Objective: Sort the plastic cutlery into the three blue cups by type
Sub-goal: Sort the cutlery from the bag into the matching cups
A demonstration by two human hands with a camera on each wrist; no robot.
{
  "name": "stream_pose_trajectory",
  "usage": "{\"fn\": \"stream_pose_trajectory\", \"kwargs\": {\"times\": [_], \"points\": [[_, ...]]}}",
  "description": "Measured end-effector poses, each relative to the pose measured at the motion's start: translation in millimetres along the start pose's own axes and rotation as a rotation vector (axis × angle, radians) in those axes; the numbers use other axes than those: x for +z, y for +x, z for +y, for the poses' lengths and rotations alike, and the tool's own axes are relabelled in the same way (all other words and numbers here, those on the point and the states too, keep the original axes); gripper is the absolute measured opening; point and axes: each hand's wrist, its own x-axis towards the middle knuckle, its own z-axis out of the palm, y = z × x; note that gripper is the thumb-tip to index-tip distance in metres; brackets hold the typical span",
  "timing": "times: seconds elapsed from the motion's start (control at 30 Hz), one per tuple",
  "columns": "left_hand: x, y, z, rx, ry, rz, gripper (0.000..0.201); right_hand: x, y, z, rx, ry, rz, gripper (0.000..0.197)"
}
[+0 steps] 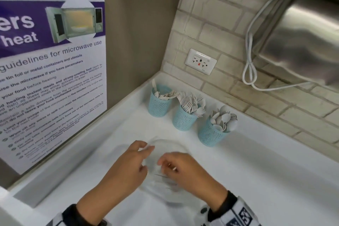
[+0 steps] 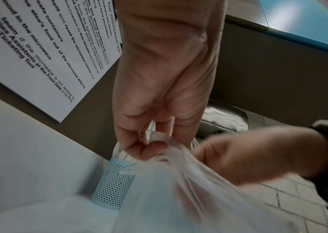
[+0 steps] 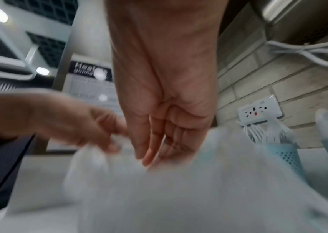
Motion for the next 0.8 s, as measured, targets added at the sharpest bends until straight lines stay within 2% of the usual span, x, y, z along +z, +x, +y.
{"fn": "stream_pose_trajectory", "kwargs": {"times": [0.1,0.13,0.2,0.27,0.37,0.5,0.67,0.8], "points": [[-2.1,-2.9,2.4,0.031,-0.032,-0.004,0.062,34.2,-5.7,16.7,0.122,-0.342,-0.218,0.049],[-2.4,-4.2,2.6,0.039,-0.042,-0.012,0.063,41.4,-7.0,18.4,0.151,-0.413,-0.241,0.053],[-3.1,-6.5,2.4,0.047,-0.055,-0.025,0.065,50.2,-6.2,20.4,0.186,-0.467,-0.190,0.049],[-3.6,-7.1,2.1,0.051,-0.055,-0.029,0.066,50.8,-4.1,21.5,0.196,-0.424,-0.138,0.036],[-3.7,-7.1,1.5,0.049,-0.056,-0.039,0.066,46.6,-3.3,23.8,0.192,-0.346,-0.138,0.022],[-2.8,-7.6,0.4,0.040,-0.052,-0.050,0.066,41.6,-3.4,26.2,0.205,-0.271,-0.098,0.017],[-2.8,-6.7,-0.2,0.036,-0.051,-0.049,0.067,33.9,-4.4,28.5,0.211,-0.166,0.027,0.008],[-2.5,-6.4,2.1,0.042,-0.050,-0.062,0.068,30.2,-4.0,30.0,0.221,-0.108,0.090,0.017]]}}
